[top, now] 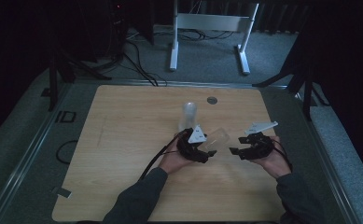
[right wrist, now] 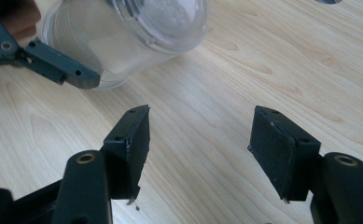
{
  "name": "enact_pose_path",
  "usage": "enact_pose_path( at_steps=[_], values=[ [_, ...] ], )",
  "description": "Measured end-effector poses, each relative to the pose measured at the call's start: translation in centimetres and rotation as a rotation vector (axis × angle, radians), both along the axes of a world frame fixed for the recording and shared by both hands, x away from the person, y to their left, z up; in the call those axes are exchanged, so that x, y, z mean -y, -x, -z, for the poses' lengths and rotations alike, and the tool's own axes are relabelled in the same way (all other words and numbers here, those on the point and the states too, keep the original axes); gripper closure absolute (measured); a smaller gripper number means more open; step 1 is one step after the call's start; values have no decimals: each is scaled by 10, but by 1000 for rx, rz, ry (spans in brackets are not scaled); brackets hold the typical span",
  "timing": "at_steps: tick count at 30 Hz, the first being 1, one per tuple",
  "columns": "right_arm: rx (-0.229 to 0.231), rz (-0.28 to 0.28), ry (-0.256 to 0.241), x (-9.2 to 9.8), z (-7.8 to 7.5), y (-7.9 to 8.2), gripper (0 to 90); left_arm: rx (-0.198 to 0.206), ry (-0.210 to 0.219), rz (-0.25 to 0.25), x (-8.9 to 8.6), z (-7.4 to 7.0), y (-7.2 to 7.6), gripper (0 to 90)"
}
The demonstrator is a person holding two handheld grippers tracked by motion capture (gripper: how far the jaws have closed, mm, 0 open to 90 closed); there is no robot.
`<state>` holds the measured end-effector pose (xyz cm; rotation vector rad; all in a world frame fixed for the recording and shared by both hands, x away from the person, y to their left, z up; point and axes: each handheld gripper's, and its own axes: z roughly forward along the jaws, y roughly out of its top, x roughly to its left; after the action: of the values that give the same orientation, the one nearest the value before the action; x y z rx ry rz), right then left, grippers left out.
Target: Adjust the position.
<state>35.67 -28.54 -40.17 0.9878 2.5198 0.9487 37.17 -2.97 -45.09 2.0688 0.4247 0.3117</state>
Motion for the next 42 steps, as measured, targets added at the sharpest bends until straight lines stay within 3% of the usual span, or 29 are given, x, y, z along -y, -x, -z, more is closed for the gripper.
enact_pose_path(
  at_steps=[17, 20, 28, 37, 42],
  values=[
    [-14, -126, 170, -10, -11, 1, 375, -10, -52, 56, -2, -2, 1, 283],
    [-10, -146, 220, -11, -15, 1, 380, -7, -68, 70, -3, -4, 1, 283],
    [-12, -186, 260, -13, -28, -1, 390, -14, -86, 93, -6, -6, 0, 286],
    [-36, -245, 314, -21, -30, 0, 397, -5, -143, 132, -4, -10, 3, 287],
    [-40, -255, 319, -23, -32, -2, 391, 1, -164, 147, -4, -14, 2, 287]
  ],
)
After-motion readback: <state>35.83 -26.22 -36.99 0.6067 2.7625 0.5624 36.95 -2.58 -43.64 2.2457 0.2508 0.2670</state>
